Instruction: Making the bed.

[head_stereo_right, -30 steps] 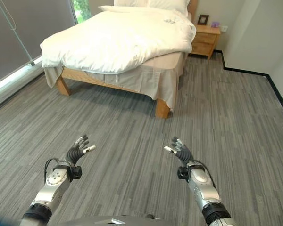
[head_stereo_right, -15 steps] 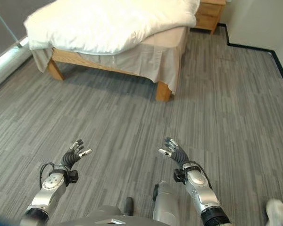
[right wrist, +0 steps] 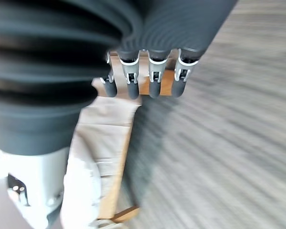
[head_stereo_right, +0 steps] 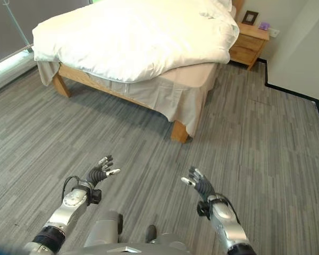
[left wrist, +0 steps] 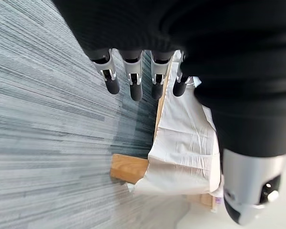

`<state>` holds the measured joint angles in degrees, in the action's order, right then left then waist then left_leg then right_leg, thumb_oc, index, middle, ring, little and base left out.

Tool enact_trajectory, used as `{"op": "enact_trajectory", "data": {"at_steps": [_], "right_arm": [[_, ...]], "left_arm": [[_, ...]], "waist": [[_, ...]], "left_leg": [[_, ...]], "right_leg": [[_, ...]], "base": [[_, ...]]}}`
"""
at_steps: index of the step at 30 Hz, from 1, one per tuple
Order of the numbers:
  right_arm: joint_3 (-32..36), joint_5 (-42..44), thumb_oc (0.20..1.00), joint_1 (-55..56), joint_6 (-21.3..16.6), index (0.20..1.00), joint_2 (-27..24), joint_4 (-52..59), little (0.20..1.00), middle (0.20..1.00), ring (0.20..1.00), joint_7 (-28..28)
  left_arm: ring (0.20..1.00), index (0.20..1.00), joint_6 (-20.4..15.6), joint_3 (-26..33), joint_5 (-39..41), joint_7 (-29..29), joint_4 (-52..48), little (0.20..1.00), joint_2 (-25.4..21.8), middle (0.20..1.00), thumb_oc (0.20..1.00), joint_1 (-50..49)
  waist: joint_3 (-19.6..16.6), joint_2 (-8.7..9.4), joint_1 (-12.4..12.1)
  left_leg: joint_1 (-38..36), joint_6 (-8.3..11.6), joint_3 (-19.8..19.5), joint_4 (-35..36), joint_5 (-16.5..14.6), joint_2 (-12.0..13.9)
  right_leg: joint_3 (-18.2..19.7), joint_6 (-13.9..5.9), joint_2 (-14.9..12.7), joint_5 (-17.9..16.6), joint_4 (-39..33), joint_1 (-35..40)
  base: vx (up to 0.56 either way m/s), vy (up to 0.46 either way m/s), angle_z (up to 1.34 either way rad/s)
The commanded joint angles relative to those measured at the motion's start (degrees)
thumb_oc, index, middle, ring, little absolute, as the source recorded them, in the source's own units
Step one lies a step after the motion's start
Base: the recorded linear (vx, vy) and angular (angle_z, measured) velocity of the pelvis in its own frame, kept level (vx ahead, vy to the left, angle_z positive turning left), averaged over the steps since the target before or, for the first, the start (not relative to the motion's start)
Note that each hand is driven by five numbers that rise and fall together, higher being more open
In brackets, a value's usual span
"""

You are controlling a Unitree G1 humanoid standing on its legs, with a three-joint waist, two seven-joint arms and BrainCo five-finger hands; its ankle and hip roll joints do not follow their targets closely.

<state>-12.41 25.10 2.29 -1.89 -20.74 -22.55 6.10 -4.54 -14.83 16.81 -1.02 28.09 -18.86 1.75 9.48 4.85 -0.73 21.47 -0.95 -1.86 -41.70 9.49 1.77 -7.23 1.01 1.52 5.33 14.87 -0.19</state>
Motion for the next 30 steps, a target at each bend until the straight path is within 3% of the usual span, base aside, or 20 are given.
{"op": "enact_trajectory", "data": {"at_steps": [1,3,6,8,9,10,11,12,13,14,15,18,19,20,24,26,27,28,29,30], "right_arm": [[2.35,-1.16,1.000,-2.00,-3.88,1.000,-2.67,3.90,1.000,1.000,1.000,-0.83],[0.53,-3.87,1.000,-4.85,-3.68,1.000,-2.42,2.99,1.000,1.000,1.000,-0.40],[0.14,-4.37,1.000,-5.95,-3.17,1.000,-1.58,3.81,1.000,1.000,1.000,0.49],[-1.20,-4.70,1.000,-6.13,-3.13,1.000,0.17,4.13,1.000,1.000,1.000,1.29],[-3.08,-4.24,1.000,-6.60,-3.23,1.000,2.97,2.47,1.000,1.000,1.000,1.71],[-3.08,-4.25,1.000,-6.61,-3.24,1.000,2.97,2.46,1.000,1.000,1.000,1.70],[-3.66,-2.79,1.000,-7.06,-2.76,1.000,4.03,2.20,1.000,1.000,1.000,1.67],[-4.93,0.02,1.000,-7.72,-2.76,1.000,5.37,1.65,1.000,1.000,1.000,2.35],[-4.95,0.04,1.000,-7.78,-2.79,1.000,5.38,1.61,1.000,1.000,1.000,2.36],[-5.81,-1.56,1.000,-7.98,-2.19,1.000,5.28,2.14,1.000,1.000,1.000,2.23],[-6.00,-1.48,1.000,-7.79,-2.11,1.000,5.33,2.30,1.000,1.000,1.000,2.59],[-5.48,-1.57,1.000,-7.42,-1.79,1.000,4.94,1.82,1.000,1.000,1.000,2.88],[-5.07,-1.87,1.000,-6.73,-1.69,1.000,4.44,2.14,1.000,1.000,1.000,2.85],[-4.10,-2.88,1.000,-5.38,-1.89,1.000,3.28,3.29,1.000,1.000,1.000,2.49],[-1.08,-3.25,1.000,-3.55,-1.70,1.000,1.38,4.44,1.000,1.000,1.000,2.35],[-0.11,-3.22,1.000,-3.84,-1.97,1.000,0.51,4.67,1.000,1.000,1.000,2.13],[1.24,-2.56,1.000,-4.79,-2.95,1.000,-1.14,5.55,1.000,1.000,1.000,1.42],[1.22,-2.56,1.000,-4.81,-2.96,1.000,-1.16,5.54,1.000,1.000,1.000,1.42],[3.51,-2.29,1.000,-5.92,-3.61,1.000,-3.87,7.45,1.000,1.000,1.000,0.15],[3.50,-2.29,1.000,-5.92,-3.61,1.000,-3.87,7.45,1.000,1.000,1.000,0.15]], "left_arm": [[1.000,1.000,-3.77,1.29,-0.11,-0.94,-2.38,1.000,-1.31,1.000,1.000,2.49],[1.000,1.000,-3.72,2.23,-0.10,-1.05,-2.81,1.000,-0.90,1.000,1.000,1.33],[1.000,1.000,-3.39,3.71,-0.31,-1.07,-3.82,1.000,-1.52,1.000,1.000,0.12],[1.000,1.000,-3.74,4.67,-1.58,-0.86,-4.25,1.000,-1.64,1.000,1.000,-1.67],[1.000,1.000,-3.03,4.74,-3.09,-0.64,-4.16,1.000,-1.71,1.000,1.000,-2.14],[1.000,1.000,-3.02,4.74,-3.09,-0.64,-4.16,1.000,-1.71,1.000,1.000,-2.13],[1.000,1.000,-2.79,4.63,-3.24,-0.24,-5.00,1.000,-2.06,1.000,1.000,-1.69],[1.000,1.000,-3.21,4.25,-1.32,-0.25,-5.49,1.000,-2.19,1.000,1.000,-1.08],[1.000,1.000,-3.23,4.29,-1.30,-0.26,-5.47,1.000,-2.21,1.000,1.000,-1.06],[1.000,1.000,-3.22,4.09,-2.54,-0.32,-5.65,1.000,-3.18,1.000,1.000,-0.45],[1.000,1.000,-3.24,4.15,-4.88,-0.01,-5.87,1.000,-4.37,1.000,1.000,0.19],[1.000,1.000,-3.80,3.38,-5.12,-0.32,-6.41,1.000,-5.01,1.000,1.000,0.89],[1.000,1.000,-3.94,2.99,-4.16,-0.52,-6.07,1.000,-4.81,1.000,1.000,0.87],[1.000,1.000,-4.11,2.60,-3.71,-0.71,-4.93,1.000,-4.32,1.000,1.000,1.74],[1.000,1.000,-4.45,1.11,-7.25,-0.56,-6.18,1.000,-4.18,1.000,1.000,3.26],[1.000,1.000,-4.98,1.08,-6.48,-0.67,-6.26,1.000,-3.73,1.000,1.000,2.64],[1.000,1.000,-5.24,1.79,-4.15,-0.70,-5.86,1.000,-3.20,1.000,1.000,1.99],[1.000,1.000,-5.22,1.81,-4.14,-0.70,-5.88,1.000,-3.20,1.000,1.000,1.98],[1.000,1.000,-4.71,2.13,-2.07,-0.89,-5.41,1.000,-2.20,1.000,1.000,2.13],[1.000,1.000,-4.71,2.14,-2.07,-0.89,-5.41,1.000,-2.19,1.000,1.000,2.13]], "waist": [[0.27,-1.77,-5.62],[-1.43,-2.67,-8.46],[-2.35,-2.40,-9.24],[-3.94,-1.43,-10.61],[-5.01,1.20,-13.30],[-5.17,1.12,-13.42],[-4.25,0.85,-13.26],[-2.51,-1.32,-11.82],[-2.31,-1.07,-11.68],[-1.27,-2.71,-9.86],[-1.16,-3.12,-9.26],[-1.40,-3.66,-8.10],[-0.95,-3.39,-6.50],[-1.21,-2.06,-5.17],[-1.74,-1.04,-4.97],[-2.50,-0.63,-5.06],[-2.68,-0.35,-5.36],[-2.67,-0.37,-5.12],[-1.57,-0.04,-5.12],[-1.58,-0.04,-5.07]], "left_leg": [[-6.03,1.21,5.99,36.93,1.66,-3.21],[-5.09,2.31,2.38,46.70,3.37,-5.28],[-6.95,2.16,2.91,46.70,4.90,-5.43],[-8.01,0.90,3.59,46.09,5.14,-5.01],[-8.93,-1.63,3.77,42.54,2.59,-6.46],[-8.68,-1.61,3.86,42.40,2.54,-6.28],[-10.94,-2.59,3.89,42.37,1.09,-6.05],[-15.80,-3.69,3.01,43.00,-0.77,-4.52],[-15.91,-3.72,2.98,42.99,-0.78,-4.83],[-20.14,-4.37,1.61,43.70,-2.31,-4.19],[-22.24,-4.09,0.92,44.36,-3.22,-3.77],[-24.95,-3.32,-1.38,45.52,-4.44,-3.52],[-26.62,-2.80,-3.34,45.96,-5.21,-4.01],[-27.34,-1.77,-5.92,46.34,-6.86,-4.44],[-27.92,-0.68,-10.72,45.94,-8.19,-3.39],[-28.25,0.49,-11.85,46.14,-8.54,-2.51],[-26.78,2.30,-13.23,44.01,-7.73,-1.66],[-26.68,2.32,-13.46,43.85,-7.81,-1.69],[-23.63,4.07,-13.15,39.47,-6.71,-1.09],[-23.58,4.07,-13.20,39.42,-6.73,-1.10]], "right_leg": [[6.43,-1.93,-1.18,-8.15,-18.72,8.65],[8.35,-1.84,0.14,-4.91,-19.79,14.80],[9.57,-2.18,0.52,-3.34,-19.10,17.06],[10.38,-3.07,-1.26,-1.65,-15.81,18.28],[9.58,-9.04,-5.26,-12.49,0.59,15.07],[9.75,-9.03,-5.13,-12.59,0.62,14.82],[9.84,-10.65,-5.21,-19.01,10.54,11.00],[8.64,-10.25,-4.94,-21.82,20.94,2.94],[8.57,-10.27,-5.24,-21.44,21.43,2.91],[5.29,-7.93,-7.13,-16.58,23.42,-2.65],[2.55,-6.72,-10.66,-13.68,19.49,-4.51],[0.54,-6.23,-12.40,-12.58,11.32,-6.57],[2.03,-6.51,-10.71,-12.39,4.44,-5.65],[7.80,-7.72,-8.91,-12.54,-7.39,-4.77],[11.70,-9.27,-8.02,-12.64,-11.31,-2.57],[10.21,-8.38,-7.68,-12.59,-14.15,-1.01],[8.85,-7.30,-6.72,-12.48,-16.53,1.10],[8.60,-7.29,-6.75,-12.50,-16.63,1.22],[5.65,-6.29,-6.88,-12.08,-17.38,2.66],[5.60,-6.29,-6.89,-12.08,-17.39,2.66]], "base": [[0.92,0.044,0.21],[0.81,0.028,0.18],[0.58,0.035,-0.56],[0.69,0.152,-0.54],[0.55,0.155,-0.60],[0.56,0.147,-0.82],[0.46,0.164,-1.35],[0.46,0.159,-0.96],[0.52,0.187,-0.37],[0.42,0.072,0.56],[0.42,0.074,0.49],[0.38,-0.065,0.66],[0.61,-0.260,0.80],[0.46,-0.224,0.86],[0.31,-0.237,1.32],[0.30,-0.337,0.86],[0.23,-0.303,0.56],[0.19,-0.380,0.40],[0.04,-0.163,0.32],[0.07,-0.315,0.56]]}}
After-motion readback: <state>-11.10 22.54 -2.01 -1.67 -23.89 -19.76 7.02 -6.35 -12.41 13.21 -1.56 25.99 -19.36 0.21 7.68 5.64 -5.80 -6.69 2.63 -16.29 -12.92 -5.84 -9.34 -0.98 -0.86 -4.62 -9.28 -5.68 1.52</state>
